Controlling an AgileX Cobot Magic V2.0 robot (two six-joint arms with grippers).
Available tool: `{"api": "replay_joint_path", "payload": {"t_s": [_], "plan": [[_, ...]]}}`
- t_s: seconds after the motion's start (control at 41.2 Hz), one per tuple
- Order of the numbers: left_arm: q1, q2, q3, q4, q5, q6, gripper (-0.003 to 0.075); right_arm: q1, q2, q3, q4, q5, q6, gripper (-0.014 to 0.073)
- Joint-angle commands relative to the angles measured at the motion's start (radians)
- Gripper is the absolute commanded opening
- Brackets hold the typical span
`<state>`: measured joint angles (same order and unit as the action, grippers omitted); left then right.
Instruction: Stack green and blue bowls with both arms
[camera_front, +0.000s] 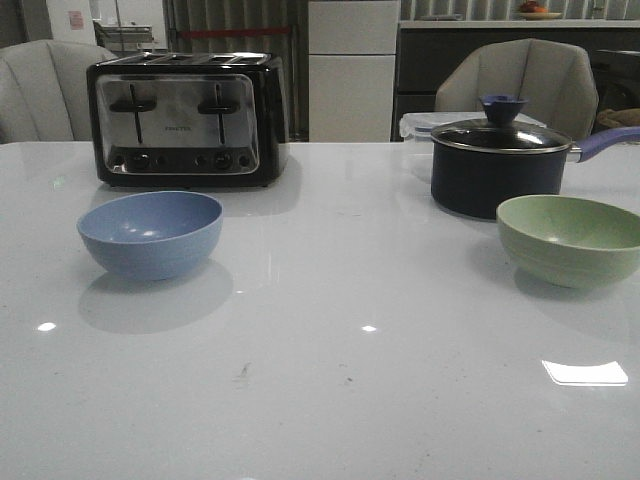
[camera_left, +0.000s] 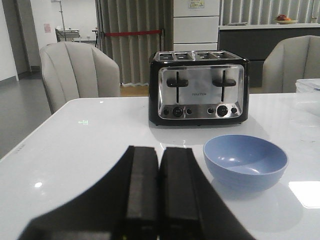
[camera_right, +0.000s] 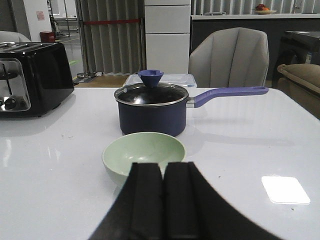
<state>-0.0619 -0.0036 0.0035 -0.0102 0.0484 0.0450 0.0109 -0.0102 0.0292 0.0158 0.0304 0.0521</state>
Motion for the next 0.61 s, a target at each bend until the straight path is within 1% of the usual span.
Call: {"api": "replay_joint_path", "payload": {"t_s": [0.0,0.534,0.583], "plan": [[0.003,-0.021,0.005,-0.002,-0.084,-0.009,0.0093,-0.004,-0.02,-0.004,0.002,-0.086,-0.01,0.0057],[0.003,-0.021,0.005,-0.002,-0.084,-0.009,0.0093,-0.004,-0.02,-0.004,0.002,-0.086,-0.01,0.0057],[0.003,-0.021,0.005,-0.002,-0.089,-0.009,0.0093,-0.004,-0.02,-0.004,0.0,-0.105,-0.01,0.0057]]}}
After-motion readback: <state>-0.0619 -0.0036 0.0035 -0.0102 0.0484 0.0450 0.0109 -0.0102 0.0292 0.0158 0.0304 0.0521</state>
